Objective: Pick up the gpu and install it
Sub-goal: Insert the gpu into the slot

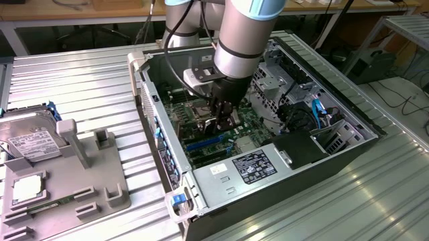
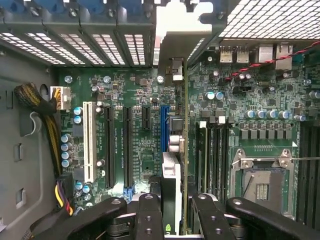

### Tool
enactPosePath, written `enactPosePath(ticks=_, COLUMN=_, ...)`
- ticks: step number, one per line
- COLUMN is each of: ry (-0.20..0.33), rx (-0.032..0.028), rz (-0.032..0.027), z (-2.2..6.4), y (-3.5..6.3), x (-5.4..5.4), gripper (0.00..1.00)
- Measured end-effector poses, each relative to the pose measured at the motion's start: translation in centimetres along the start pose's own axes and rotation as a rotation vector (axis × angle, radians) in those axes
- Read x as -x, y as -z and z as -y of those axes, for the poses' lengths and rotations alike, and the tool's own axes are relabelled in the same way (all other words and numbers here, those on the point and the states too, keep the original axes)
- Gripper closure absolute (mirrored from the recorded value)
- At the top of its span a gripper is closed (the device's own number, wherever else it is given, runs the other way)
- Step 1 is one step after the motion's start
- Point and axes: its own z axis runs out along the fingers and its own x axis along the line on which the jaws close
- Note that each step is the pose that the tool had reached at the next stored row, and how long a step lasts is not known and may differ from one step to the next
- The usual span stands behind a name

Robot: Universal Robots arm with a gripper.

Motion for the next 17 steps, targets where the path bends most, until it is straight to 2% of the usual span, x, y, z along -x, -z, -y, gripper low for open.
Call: enactPosePath(ticks=17, ry=-0.003, rx=-0.0001, rz=-0.0001, z=-0.54, y=-0.73, x=-0.7, gripper=0.71)
